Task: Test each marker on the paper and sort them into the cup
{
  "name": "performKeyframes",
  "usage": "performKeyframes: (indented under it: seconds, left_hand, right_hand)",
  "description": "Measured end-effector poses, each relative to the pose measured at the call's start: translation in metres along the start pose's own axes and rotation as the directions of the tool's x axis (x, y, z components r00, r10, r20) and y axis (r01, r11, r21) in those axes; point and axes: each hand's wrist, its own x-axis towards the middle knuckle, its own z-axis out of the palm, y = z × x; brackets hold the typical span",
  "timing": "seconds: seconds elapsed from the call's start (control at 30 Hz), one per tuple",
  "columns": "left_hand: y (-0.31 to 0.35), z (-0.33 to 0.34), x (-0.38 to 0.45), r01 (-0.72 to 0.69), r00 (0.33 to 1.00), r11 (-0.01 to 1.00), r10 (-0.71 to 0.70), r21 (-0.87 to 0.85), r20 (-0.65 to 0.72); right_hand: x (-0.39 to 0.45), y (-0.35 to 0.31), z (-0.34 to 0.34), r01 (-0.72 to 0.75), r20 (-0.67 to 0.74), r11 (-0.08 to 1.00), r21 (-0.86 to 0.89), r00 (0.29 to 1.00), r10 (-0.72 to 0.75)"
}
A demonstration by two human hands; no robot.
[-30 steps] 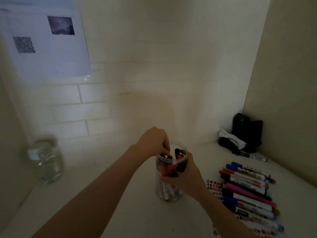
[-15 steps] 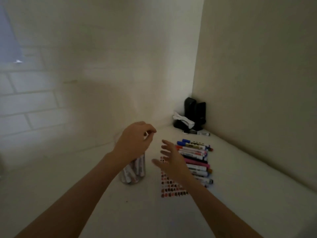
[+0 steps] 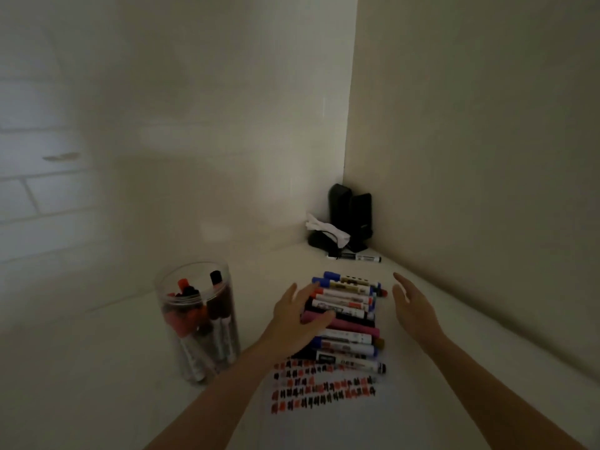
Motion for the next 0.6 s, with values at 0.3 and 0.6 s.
performKeyframes:
  seconds: [0.3, 0.6]
  left_hand:
    - [-0.025, 0.038, 0.023, -0.174, 0.984, 0.972, 0.166, 0.157, 0.064]
    - [-0.005, 0.021, -0.014, -0.167, 0.986, 0.95, 0.159, 0.264, 0.052]
  right_hand:
    - [0.052, -0.014, 0.04, 0.219, 0.432, 0.937, -0.271, 0.898, -0.084]
    - [0.031, -0.023, 0.02, 0.294, 0.331, 0.937, -0.191, 0.918, -0.22]
